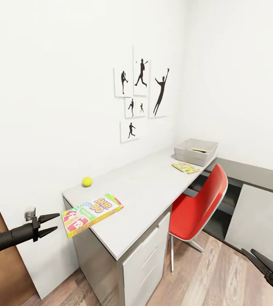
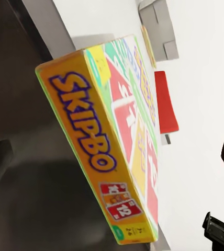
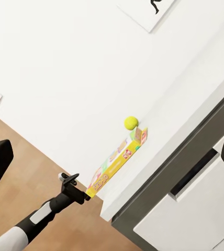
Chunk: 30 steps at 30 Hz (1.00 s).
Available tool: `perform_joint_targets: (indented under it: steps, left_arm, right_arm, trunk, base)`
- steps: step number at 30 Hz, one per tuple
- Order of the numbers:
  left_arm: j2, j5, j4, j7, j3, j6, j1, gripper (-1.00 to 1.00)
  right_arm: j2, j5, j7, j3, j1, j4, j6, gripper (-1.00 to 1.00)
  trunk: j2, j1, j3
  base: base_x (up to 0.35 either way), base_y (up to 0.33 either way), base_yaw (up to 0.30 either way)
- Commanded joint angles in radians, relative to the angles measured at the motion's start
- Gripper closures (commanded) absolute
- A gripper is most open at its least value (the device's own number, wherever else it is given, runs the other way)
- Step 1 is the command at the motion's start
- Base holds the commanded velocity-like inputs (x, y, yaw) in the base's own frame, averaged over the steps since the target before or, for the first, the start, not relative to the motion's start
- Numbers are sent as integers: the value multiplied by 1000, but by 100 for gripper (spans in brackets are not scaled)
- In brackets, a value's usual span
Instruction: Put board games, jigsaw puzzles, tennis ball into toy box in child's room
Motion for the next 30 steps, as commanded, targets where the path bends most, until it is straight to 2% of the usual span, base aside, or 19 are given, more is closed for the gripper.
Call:
perform_joint_targets:
  steps: [1, 3, 18, 30]
  left_arm:
    - [0, 1, 0, -2, 1, 6, -1, -100]
    - [-1, 1, 1, -2, 1, 6, -1, -100]
    - [-9, 0, 1, 1, 1, 6, -1, -100]
    - [-12, -1, 2, 0, 1, 5, -1, -100]
  right_arm:
    - [0, -5, -1, 0, 0, 0, 7, -100]
    - [0, -6, -1, 0, 0, 0, 7, -100]
    - [0, -7, -1, 1, 0, 0, 8, -100]
    - [0, -7, -1, 1, 0, 0, 8, -100]
  trunk:
    - [0, 0, -1]
    - [0, 0, -1]
    - [-105, 57, -48]
    - [-105, 57, -48]
  base:
    - [0, 0, 0]
    - [0, 0, 0]
    - [0, 0, 0]
    - [0, 0, 0]
